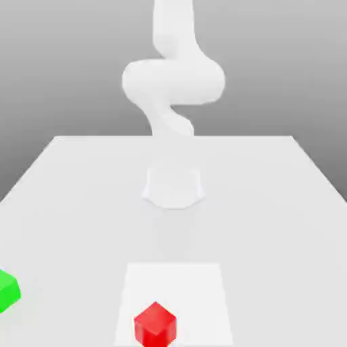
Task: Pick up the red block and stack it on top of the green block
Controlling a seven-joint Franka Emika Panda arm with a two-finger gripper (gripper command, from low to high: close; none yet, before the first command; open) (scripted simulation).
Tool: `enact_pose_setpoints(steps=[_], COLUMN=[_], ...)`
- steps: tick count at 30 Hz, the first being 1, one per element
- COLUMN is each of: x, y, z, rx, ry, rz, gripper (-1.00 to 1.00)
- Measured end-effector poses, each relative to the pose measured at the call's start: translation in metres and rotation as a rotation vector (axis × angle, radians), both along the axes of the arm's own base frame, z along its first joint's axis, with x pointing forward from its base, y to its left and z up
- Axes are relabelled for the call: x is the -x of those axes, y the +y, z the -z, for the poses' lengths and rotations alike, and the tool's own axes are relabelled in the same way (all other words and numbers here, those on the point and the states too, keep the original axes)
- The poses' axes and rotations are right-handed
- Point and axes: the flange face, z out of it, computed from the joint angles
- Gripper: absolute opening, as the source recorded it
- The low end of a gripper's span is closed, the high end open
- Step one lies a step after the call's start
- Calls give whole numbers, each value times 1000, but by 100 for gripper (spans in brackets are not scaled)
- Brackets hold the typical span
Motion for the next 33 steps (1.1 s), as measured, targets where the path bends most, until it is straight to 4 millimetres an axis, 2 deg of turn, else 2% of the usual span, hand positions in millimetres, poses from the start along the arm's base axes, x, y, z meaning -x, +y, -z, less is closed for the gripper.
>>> enact_pose_setpoints(steps=[6, 10, 13, 18, 24, 30, 31, 33], x=[-69, -99, -114, -125, -115, -108, -107, -107], y=[-6, -14, -21, -31, -33, -31, -31, -31], z=[100, 171, 227, 321, 428, 515, 525, 525], rx=[-39, -71, -101, -159, -247, -283, -283, -283], ry=[168, 273, 351, 478, 631, 685, 685, 685], rz=[160, 259, 332, 452, 588, 638, 638, 638], gripper=[0, 0, 0, 0, 0, 0, -100, -100])
